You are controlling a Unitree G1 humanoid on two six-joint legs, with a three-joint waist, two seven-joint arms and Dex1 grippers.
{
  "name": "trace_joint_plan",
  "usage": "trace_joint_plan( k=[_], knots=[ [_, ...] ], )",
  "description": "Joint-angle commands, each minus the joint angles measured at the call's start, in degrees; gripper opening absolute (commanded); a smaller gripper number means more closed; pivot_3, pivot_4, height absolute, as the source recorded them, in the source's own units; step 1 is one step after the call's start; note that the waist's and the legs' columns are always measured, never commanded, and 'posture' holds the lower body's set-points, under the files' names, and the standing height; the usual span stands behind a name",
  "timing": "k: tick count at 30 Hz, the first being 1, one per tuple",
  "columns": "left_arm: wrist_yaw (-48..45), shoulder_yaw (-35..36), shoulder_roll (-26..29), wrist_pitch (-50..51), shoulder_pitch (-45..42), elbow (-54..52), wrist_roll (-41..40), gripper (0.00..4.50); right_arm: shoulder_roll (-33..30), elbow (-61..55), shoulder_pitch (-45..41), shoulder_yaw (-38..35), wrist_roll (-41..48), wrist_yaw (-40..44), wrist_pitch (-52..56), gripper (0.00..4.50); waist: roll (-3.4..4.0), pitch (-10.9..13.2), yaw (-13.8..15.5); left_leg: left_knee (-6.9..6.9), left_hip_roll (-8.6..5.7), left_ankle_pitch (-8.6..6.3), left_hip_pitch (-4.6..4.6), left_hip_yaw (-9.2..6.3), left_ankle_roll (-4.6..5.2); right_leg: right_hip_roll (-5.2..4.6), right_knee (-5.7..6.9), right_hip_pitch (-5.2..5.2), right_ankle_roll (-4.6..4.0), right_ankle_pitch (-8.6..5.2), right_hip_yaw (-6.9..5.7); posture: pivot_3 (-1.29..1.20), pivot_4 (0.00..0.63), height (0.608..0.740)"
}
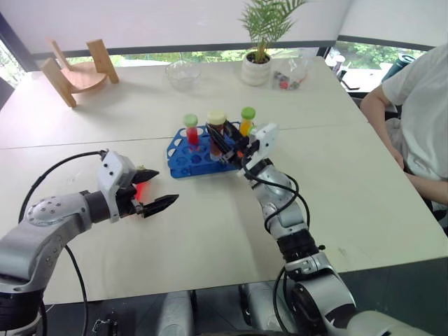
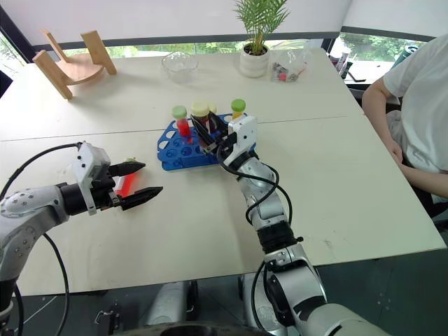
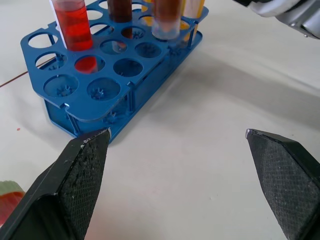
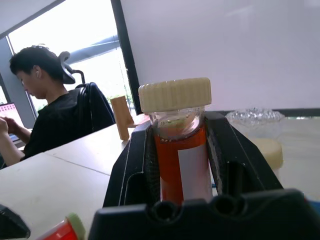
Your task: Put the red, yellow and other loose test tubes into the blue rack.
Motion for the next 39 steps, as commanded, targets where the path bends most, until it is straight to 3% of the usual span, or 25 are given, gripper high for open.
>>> trace_joint_plan(
  k=[1, 18, 39],
  knots=[
    [-0.1, 1.7, 0.9, 0.1, -0.5, -2.3, -1.0, 4.5, 0.4, 2.6, -2.3, -2.0, -0.6, -0.9, -4.4, 0.88, 0.0, 0.0, 0.1, 0.0, 0.0, 0.0, 0.0, -0.01, 0.0, 0.0, 0.0, 0.01, 0.0, 0.0, 0.0, 0.0, 0.15, 0.74],
    [0.4, 0.6, 0.1, -0.4, -1.2, -2.2, -0.9, 4.5, 0.7, 8.3, -1.6, -3.2, -1.7, -0.3, -7.6, 0.88, 0.0, 0.0, -0.1, 0.01, 0.0, 0.01, 0.01, -0.01, -0.01, -0.02, 0.02, 0.01, 0.0, 0.0, 0.0, 0.0, 0.15, 0.74],
    [0.3, 0.6, -0.2, -0.8, -0.4, -2.3, -0.8, 4.5, 1.5, 6.6, 1.2, -1.7, -2.6, 0.0, -7.0, 0.88, 0.0, 0.0, -0.1, -0.01, 0.0, 0.01, 0.04, -0.02, -0.02, -0.01, 0.04, 0.03, 0.0, 0.0, 0.0, 0.0, 0.15, 0.74]
  ],
)
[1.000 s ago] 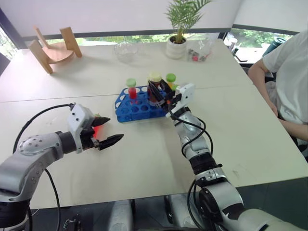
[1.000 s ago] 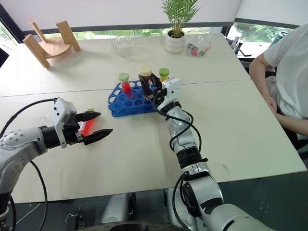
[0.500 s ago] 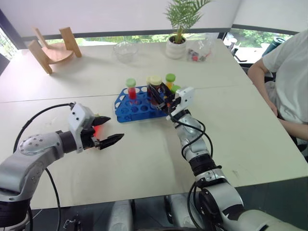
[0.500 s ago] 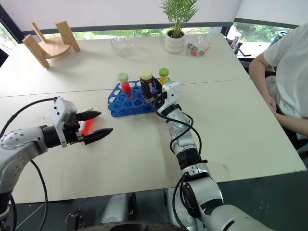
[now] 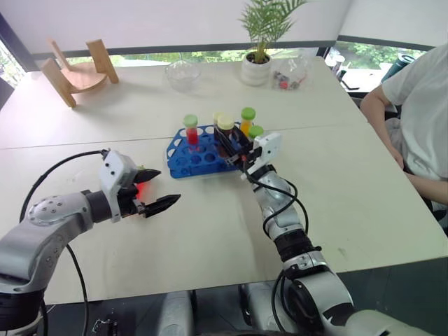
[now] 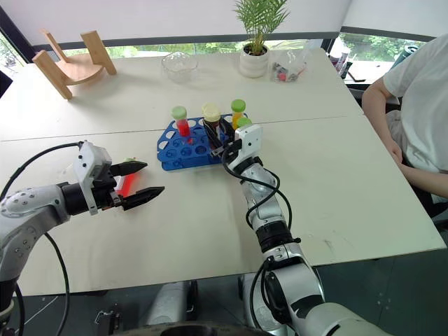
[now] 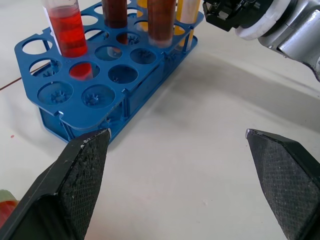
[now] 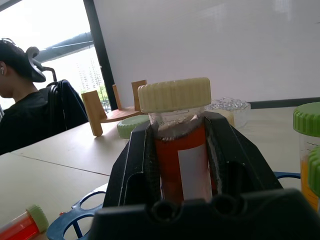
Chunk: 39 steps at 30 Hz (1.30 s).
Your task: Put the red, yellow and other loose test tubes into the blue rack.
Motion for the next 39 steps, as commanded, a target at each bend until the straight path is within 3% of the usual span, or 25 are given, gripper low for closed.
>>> trace_joint_plan(
  k=[1, 3, 5, 6, 10, 14, 18, 22, 28, 33, 39],
  knots=[
    [0.0, 0.6, 0.0, -0.9, -0.1, -1.5, -0.1, 4.5, 0.5, -0.3, -0.2, 0.3, -0.3, 0.3, -0.5, 0.88, 0.0, 0.0, 0.0, 0.0, 0.0, 0.0, 0.0, 0.0, 0.0, 0.0, 0.0, 0.0, 0.0, 0.0, 0.0, 0.0, 0.15, 0.74],
    [0.1, 0.4, -0.2, -0.9, -0.3, -1.3, 0.1, 4.5, 0.3, 0.8, -0.2, 0.2, -0.7, 0.1, 0.0, 0.88, 0.0, 0.0, 0.0, 0.0, 0.0, 0.0, 0.0, 0.01, 0.0, 0.0, 0.0, 0.0, 0.0, 0.0, 0.0, 0.0, 0.15, 0.74],
    [0.9, 0.0, -0.5, -0.9, -0.5, -1.2, 0.7, 4.5, 0.2, 1.4, -0.1, 0.0, -0.2, 0.5, 1.3, 1.92, 0.0, 0.0, 0.0, 0.0, 0.0, 0.0, 0.0, 0.01, 0.0, 0.0, 0.0, 0.0, 0.0, 0.0, 0.0, 0.0, 0.15, 0.74],
    [1.5, -0.4, -0.5, -0.7, -0.6, -1.1, 1.2, 4.5, -0.2, 1.2, 0.1, 0.2, -0.5, 0.7, 1.4, 2.23, 0.0, 0.0, 0.0, 0.01, 0.0, 0.0, 0.0, 0.01, 0.0, 0.0, 0.0, 0.0, 0.0, 0.0, 0.0, 0.0, 0.15, 0.74],
    [5.0, -1.6, -1.1, -0.1, -2.7, -0.2, 4.0, 4.5, -2.5, -4.0, 3.0, 0.5, -1.5, 0.6, 3.9, 4.37, 0.0, 0.0, 0.3, 0.0, 0.0, 0.0, 0.0, 0.01, 0.0, -0.01, 0.0, 0.01, 0.0, 0.0, 0.0, 0.0, 0.15, 0.74],
    [9.0, -1.5, -0.6, 3.6, -6.5, 0.7, 5.2, 4.5, -7.5, -18.6, 9.5, 1.5, -0.1, 2.4, 15.2, 4.45, -0.01, 0.0, 0.4, 0.04, -0.04, 0.0, -0.01, -0.02, -0.01, -0.05, 0.0, 0.04, 0.01, 0.0, -0.01, 0.0, 0.15, 0.74],
    [14.6, -0.8, 2.2, 17.3, -16.1, 3.4, 4.2, 4.5, -20.4, -42.9, 16.7, 1.8, 8.7, 9.9, 37.6, 4.45, -0.01, 0.0, 1.1, 0.1, -0.04, 0.01, -0.04, -0.08, -0.01, -0.01, 0.02, 0.05, 0.02, 0.0, -0.03, 0.0, 0.15, 0.74],
    [15.1, -5.1, 7.4, 32.1, -24.8, 10.2, 4.8, 4.5, -36.1, -53.3, 14.5, 0.2, 16.8, 23.7, 47.0, 4.45, 0.01, 0.0, 0.2, 0.11, -0.05, 0.0, 0.07, -0.05, 0.01, 0.05, 0.01, 0.13, 0.03, -0.01, -0.01, 0.0, 0.15, 0.74],
    [13.6, -14.3, 8.1, 47.2, -38.3, 25.2, 5.9, 4.5, -50.3, -49.0, 2.4, -0.9, 20.4, 42.7, 45.5, 4.45, -0.04, 0.1, 0.2, 0.09, -0.06, 0.0, 0.09, -0.1, 0.02, 0.12, -0.01, 0.17, 0.05, -0.03, -0.02, 0.0, 0.15, 0.74],
    [13.8, -17.6, 5.6, 50.9, -41.5, 30.7, 6.7, 4.5, -52.0, -44.9, -2.4, -0.5, 19.5, 48.7, 42.8, 4.45, -0.09, 0.1, 0.3, 0.1, -0.06, -0.01, 0.02, -0.11, 0.04, 0.08, -0.04, 0.15, 0.08, -0.06, -0.04, 0.0, 0.15, 0.74],
    [15.6, -17.3, 1.2, 51.5, -41.5, 34.1, 7.3, 4.5, -53.1, -46.7, -2.1, -1.8, 20.7, 50.9, 43.8, 4.45, -0.1, 0.1, 1.1, 0.18, -0.08, -0.01, -0.06, -0.09, 0.04, 0.02, -0.02, 0.09, 0.1, -0.07, -0.03, 0.0, 0.15, 0.74]
  ],
)
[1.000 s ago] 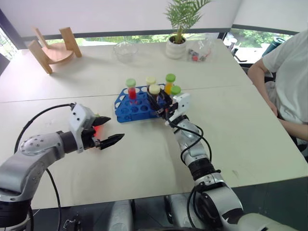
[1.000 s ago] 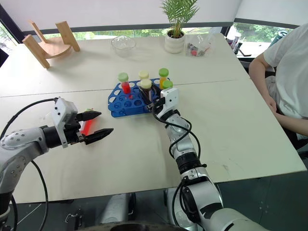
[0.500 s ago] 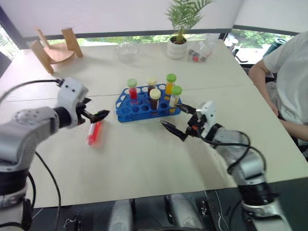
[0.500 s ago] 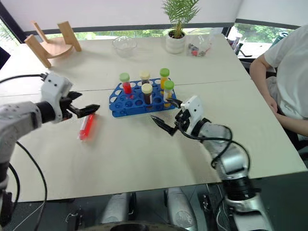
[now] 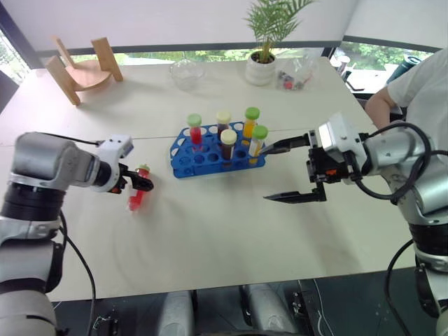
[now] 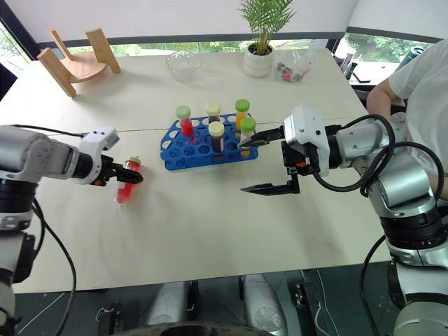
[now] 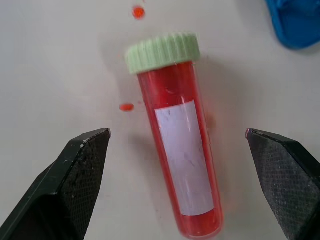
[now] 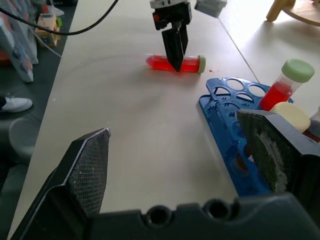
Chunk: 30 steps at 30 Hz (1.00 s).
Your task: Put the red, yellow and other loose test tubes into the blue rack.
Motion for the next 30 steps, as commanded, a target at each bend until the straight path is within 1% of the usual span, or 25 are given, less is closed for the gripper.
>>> trace_joint_plan(
  k=[1, 3, 6, 7, 8, 9, 12, 13, 15, 17, 19, 21, 23, 26, 29, 30],
  knots=[
    [0.7, 1.1, -0.5, 0.5, -0.8, 0.2, 0.4, 4.5, -0.9, -2.3, -1.1, -1.9, 1.3, 0.0, 0.3, 4.45, 0.01, 0.0, 0.1, 0.01, 0.0, 0.0, 0.01, 0.02, 0.0, -0.01, 0.03, 0.0, 0.0, 0.0, 0.02, 0.0, 0.15, 0.74],
    [1.6, 1.8, -2.4, 0.3, -1.0, 1.0, 1.5, 4.5, -0.7, -2.7, -1.0, -2.2, 1.4, -0.6, 0.5, 4.45, 0.03, 0.0, 0.4, 0.03, 0.0, 0.01, 0.03, 0.02, -0.01, -0.01, 0.06, 0.01, 0.0, 0.01, 0.01, 0.0, 0.15, 0.74],
    [2.5, 2.3, -4.3, -1.5, -1.2, 2.8, 3.1, 3.73, -0.8, -3.7, -0.3, -2.6, 1.4, -1.6, 1.1, 4.5, 0.05, 0.0, 0.8, 0.06, -0.02, 0.01, 0.05, 0.01, -0.02, -0.01, 0.06, 0.04, 0.0, 0.01, 0.01, 0.0, 0.15, 0.74],
    [2.6, 2.4, -4.7, -2.0, -1.2, 3.2, 3.5, 3.21, -0.8, -4.1, -0.1, -2.8, 1.4, -1.9, 1.3, 4.5, 0.05, 0.0, 0.9, 0.06, -0.02, 0.01, 0.05, 0.0, -0.02, -0.01, 0.06, 0.05, 0.0, 0.01, 0.0, 0.0, 0.15, 0.74],
    [3.0, 2.8, -5.3, -2.8, -1.3, 3.8, 4.1, 2.79, -1.0, -4.4, 0.2, -3.0, 1.6, -2.2, 1.7, 4.5, 0.05, 0.0, 1.0, 0.07, -0.03, 0.01, 0.05, 0.0, -0.02, -0.03, 0.06, 0.07, 0.0, 0.01, 0.0, 0.0, 0.15, 0.74],
    [3.3, 3.2, -5.9, -3.5, -1.5, 4.5, 4.7, 2.15, -1.1, -4.6, 0.4, -3.2, 1.8, -2.4, 2.1, 4.5, 0.05, 0.0, 1.2, 0.08, -0.04, 0.01, 0.05, 0.01, -0.02, -0.04, 0.06, 0.08, 0.01, 0.01, 0.0, 0.0, 0.15, 0.74],
    [4.2, 4.4, -7.0, -6.7, -2.4, 6.1, 6.5, 0.88, -1.4, -5.1, 1.2, -3.5, 1.6, -2.8, 1.9, 4.5, 0.06, 0.0, 1.7, 0.14, -0.05, 0.01, 0.05, 0.0, -0.02, -0.05, 0.06, 0.11, 0.02, 0.02, 0.0, 0.0, 0.15, 0.74],
    [4.2, 5.0, -7.2, -7.4, -2.7, 6.2, 6.7, 0.84, -1.5, -5.3, 1.5, -3.7, 1.7, -3.1, 2.3, 4.5, 0.07, 0.0, 1.9, 0.15, -0.05, 0.01, 0.06, 0.01, -0.02, -0.05, 0.06, 0.12, 0.02, 0.02, 0.0, 0.0, 0.15, 0.74],
    [2.1, 8.3, -7.5, -13.0, -2.4, 3.0, 5.2, 0.84, -1.6, -5.5, 2.6, -4.3, 1.6, -4.0, 2.4, 4.5, 0.06, 0.0, 2.3, 0.16, -0.05, 0.02, 0.07, -0.01, -0.04, -0.04, 0.08, 0.12, 0.02, 0.02, 0.0, 0.0, 0.15, 0.74],
    [-0.8, 12.7, -7.7, -16.8, -1.4, -1.1, 2.2, 0.84, -1.9, -5.8, 3.7, -4.9, 1.7, -5.0, 3.2, 4.5, -0.01, 0.0, 2.3, 0.19, -0.04, 0.06, 0.04, -0.04, -0.1, -0.03, 0.09, 0.12, 0.01, 0.02, -0.04, 0.0, 0.15, 0.74],
    [-5.6, 17.4, -8.5, -23.7, 1.1, -7.4, -1.8, 0.84, -2.0, -6.4, 5.0, -5.9, 1.9, -6.1, 3.4, 4.5, -0.02, 0.0, 2.2, 0.19, -0.03, 0.11, 0.0, 0.0, -0.19, -0.07, 0.04, 0.11, 0.03, 0.03, -0.02, 0.0, 0.15, 0.74],
    [-9.8, 22.5, -11.0, -29.4, 4.6, -14.2, -6.8, 0.84, -1.4, -7.2, 6.4, -6.7, 1.8, -8.1, 3.6, 4.5, -0.01, 0.0, 2.3, 0.16, -0.03, 0.13, 0.0, 0.03, -0.25, -0.12, 0.04, 0.11, 0.03, 0.04, -0.02, 0.0, 0.15, 0.74],
    [-11.1, 25.0, -14.7, -35.5, 8.0, -17.9, -8.8, 0.84, -1.0, -7.8, 7.2, -7.1, 1.7, -9.9, 3.9, 4.5, 0.01, 0.0, 2.3, 0.04, -0.03, 0.14, 0.02, 0.05, -0.26, -0.15, -0.01, 0.09, 0.03, 0.04, -0.01, 0.0, 0.15, 0.74],
    [-11.0, 24.2, -21.1, -46.0, 11.9, -19.6, -7.8, 0.84, -0.2, -8.9, 7.6, -7.5, 2.1, -12.7, 4.5, 4.5, 0.07, 0.0, 2.2, 0.03, -0.03, 0.14, 0.07, 0.05, -0.27, -0.12, 0.02, 0.1, 0.03, 0.04, 0.0, 0.0, 0.15, 0.74],
    [-12.0, 19.6, -27.2, -60.5, 14.6, -16.6, -2.1, 0.84, 0.3, -10.2, 8.2, -7.5, 2.2, -14.8, 5.4, 4.5, 0.05, 0.0, 2.2, 0.11, -0.02, 0.18, 0.09, 0.04, -0.31, -0.07, 0.02, 0.15, 0.03, 0.07, 0.02, 0.0, 0.15, 0.74],
    [-12.0, 17.6, -28.5, -65.0, 15.3, -14.7, 0.6, 0.84, 0.2, -10.6, 8.4, -7.6, 2.3, -15.3, 5.7, 4.5, 0.04, 0.0, 2.3, 0.15, -0.03, 0.18, 0.11, 0.05, -0.31, -0.07, 0.01, 0.21, 0.05, 0.07, 0.03, 0.0, 0.15, 0.74]
  ],
)
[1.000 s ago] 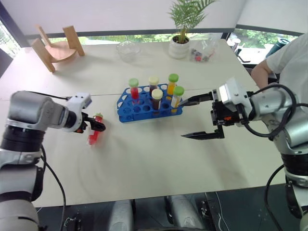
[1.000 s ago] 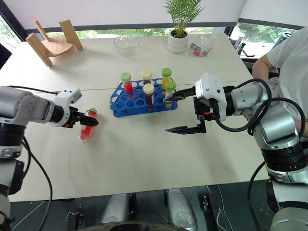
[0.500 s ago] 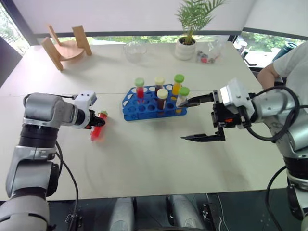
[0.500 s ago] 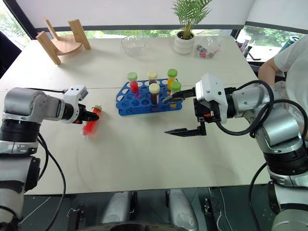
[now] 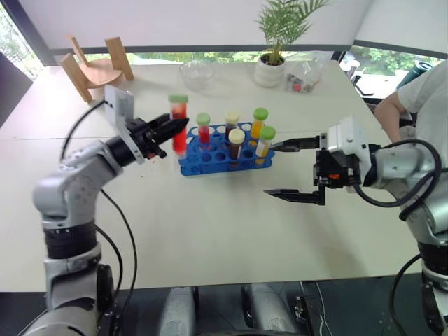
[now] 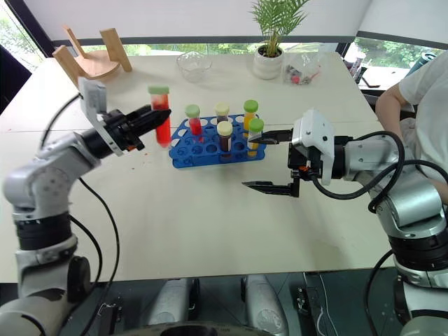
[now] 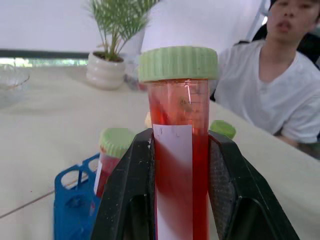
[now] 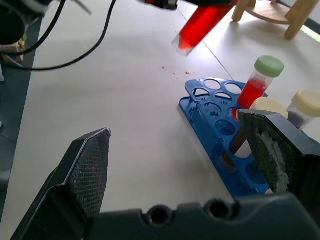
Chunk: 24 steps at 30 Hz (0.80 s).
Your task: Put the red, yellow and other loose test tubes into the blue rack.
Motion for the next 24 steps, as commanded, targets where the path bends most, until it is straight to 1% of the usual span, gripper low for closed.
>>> trace_joint_plan(
  k=[1, 5, 9, 18, 24],
  knots=[
    [-1.4, -5.1, -4.3, -18.3, 0.8, 4.8, 7.7, 0.84, 0.1, -3.3, 0.4, -2.3, 1.1, -2.5, 1.0, 4.5, 0.0, 0.0, 0.1, 0.05, 0.0, 0.0, 0.02, -0.01, 0.0, 0.01, -0.02, 0.07, 0.01, 0.0, 0.0, 0.0, 0.15, 0.74],
    [-2.2, -8.4, -9.1, -34.7, -0.2, 15.9, 13.7, 0.84, -0.1, -4.6, 1.4, -3.0, 1.4, -3.9, 1.5, 4.5, -0.03, 0.0, 0.1, 0.13, -0.03, -0.01, 0.09, -0.03, 0.01, 0.0, -0.21, 0.32, 0.05, 0.02, 0.0, 0.0, 0.15, 0.74],
    [-2.9, -10.2, -11.6, -43.6, -0.9, 23.9, 16.4, 0.84, -0.3, -5.6, 2.2, -3.7, 1.7, -4.8, 1.8, 4.5, -0.03, 0.0, 0.0, 0.11, -0.04, -0.03, 0.11, -0.06, 0.05, 0.01, -0.23, 0.34, 0.07, 0.04, -0.01, 0.0, 0.15, 0.74],
    [-4.1, -11.3, -13.3, -54.7, -2.8, 36.2, 18.9, 0.84, -0.2, -7.1, 3.4, -4.4, 2.1, -6.5, 2.3, 4.5, -0.03, 0.0, 0.1, 0.05, -0.03, -0.05, 0.12, -0.08, 0.08, 0.04, -0.23, 0.34, 0.09, 0.04, -0.03, 0.0, 0.15, 0.74],
    [-4.9, -11.4, -13.3, -59.2, -3.9, 41.2, 19.4, 0.84, -0.7, -7.8, 4.4, -4.8, 2.5, -7.2, 2.5, 4.5, -0.03, 0.0, 0.0, 0.05, -0.03, -0.05, 0.15, -0.09, 0.08, 0.04, -0.23, 0.36, 0.1, 0.05, -0.03, 0.0, 0.15, 0.74]
  ],
)
